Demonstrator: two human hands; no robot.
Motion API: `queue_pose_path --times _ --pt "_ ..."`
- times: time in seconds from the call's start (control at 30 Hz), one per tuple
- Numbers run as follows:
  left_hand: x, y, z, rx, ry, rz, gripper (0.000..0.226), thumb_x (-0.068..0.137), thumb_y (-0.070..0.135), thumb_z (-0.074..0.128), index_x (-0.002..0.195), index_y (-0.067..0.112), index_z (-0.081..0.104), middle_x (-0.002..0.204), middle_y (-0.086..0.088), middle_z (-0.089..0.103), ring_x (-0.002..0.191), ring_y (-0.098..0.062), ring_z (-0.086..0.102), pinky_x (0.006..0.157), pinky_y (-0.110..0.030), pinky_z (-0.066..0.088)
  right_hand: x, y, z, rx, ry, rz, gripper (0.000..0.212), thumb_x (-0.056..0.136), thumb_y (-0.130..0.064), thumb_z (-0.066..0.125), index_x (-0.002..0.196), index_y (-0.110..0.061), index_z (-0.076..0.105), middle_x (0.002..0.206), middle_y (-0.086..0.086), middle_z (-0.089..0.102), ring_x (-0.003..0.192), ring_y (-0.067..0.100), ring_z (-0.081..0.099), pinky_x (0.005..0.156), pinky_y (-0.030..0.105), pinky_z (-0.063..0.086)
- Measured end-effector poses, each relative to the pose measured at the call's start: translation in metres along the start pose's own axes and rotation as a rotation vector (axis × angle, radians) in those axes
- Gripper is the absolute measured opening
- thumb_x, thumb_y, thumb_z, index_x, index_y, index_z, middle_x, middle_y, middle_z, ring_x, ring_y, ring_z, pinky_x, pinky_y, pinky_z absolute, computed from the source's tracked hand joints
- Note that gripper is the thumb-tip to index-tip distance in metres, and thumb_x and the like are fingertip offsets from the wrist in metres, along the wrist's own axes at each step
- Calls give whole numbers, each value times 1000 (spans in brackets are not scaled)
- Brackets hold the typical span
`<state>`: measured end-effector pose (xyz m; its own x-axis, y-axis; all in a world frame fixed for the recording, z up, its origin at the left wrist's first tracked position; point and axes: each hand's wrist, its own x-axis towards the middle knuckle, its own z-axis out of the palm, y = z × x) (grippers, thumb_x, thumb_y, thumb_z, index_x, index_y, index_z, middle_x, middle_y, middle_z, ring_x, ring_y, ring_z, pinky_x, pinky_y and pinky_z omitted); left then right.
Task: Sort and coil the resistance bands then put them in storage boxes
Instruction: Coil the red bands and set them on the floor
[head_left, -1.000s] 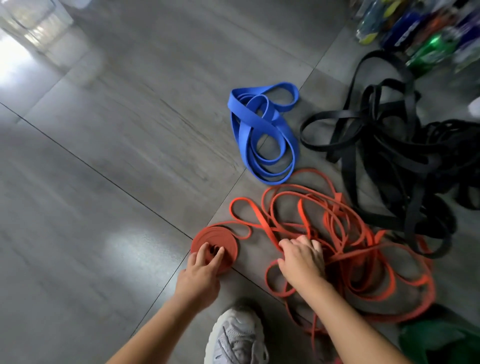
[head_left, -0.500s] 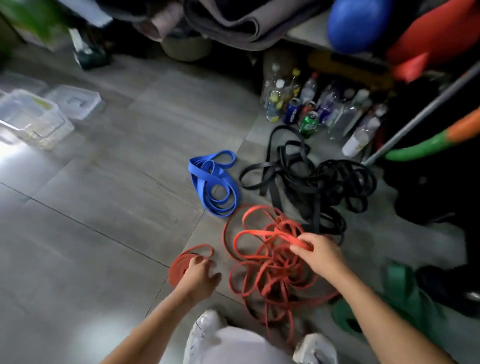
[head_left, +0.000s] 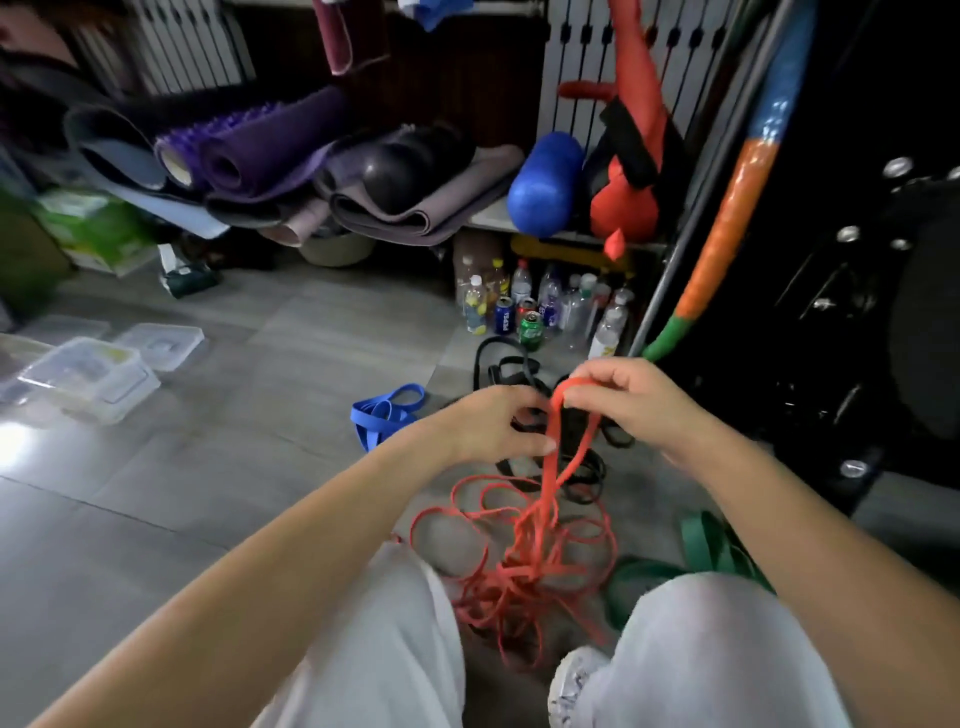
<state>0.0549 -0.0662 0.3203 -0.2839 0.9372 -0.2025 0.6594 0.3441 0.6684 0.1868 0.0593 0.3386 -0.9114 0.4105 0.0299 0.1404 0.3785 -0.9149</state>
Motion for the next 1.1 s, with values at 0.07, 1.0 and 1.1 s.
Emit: queue_pose_path --times 0.07,1.0,1.1 --pt "-12 12 9 -14 102 38 5 88 30 63 88 25 64 89 4 67 79 -10 62 72 -22 48 -9 -17 -4 80 37 -49 20 85 -23 62 68 -23 71 67 -12 66 68 -2 57 69 9 43" --pt "-28 43 26 -786 343 8 21 82 17 69 90 11 51 81 -8 60 69 -13 59 61 -31 54 -44 35 0 -1 -14 90 8 83 -10 70 77 -14 67 71 7 66 68 17 63 76 48 55" --pt "-24 43 34 -608 309 8 22 79 21 74 96 14 61 79 -3 65 62 -10 60 50 -22 48 -43 41 6 -72 19 42 12 83 -19 70 74 -11 67 62 -2 58 60 13 54 62 39 48"
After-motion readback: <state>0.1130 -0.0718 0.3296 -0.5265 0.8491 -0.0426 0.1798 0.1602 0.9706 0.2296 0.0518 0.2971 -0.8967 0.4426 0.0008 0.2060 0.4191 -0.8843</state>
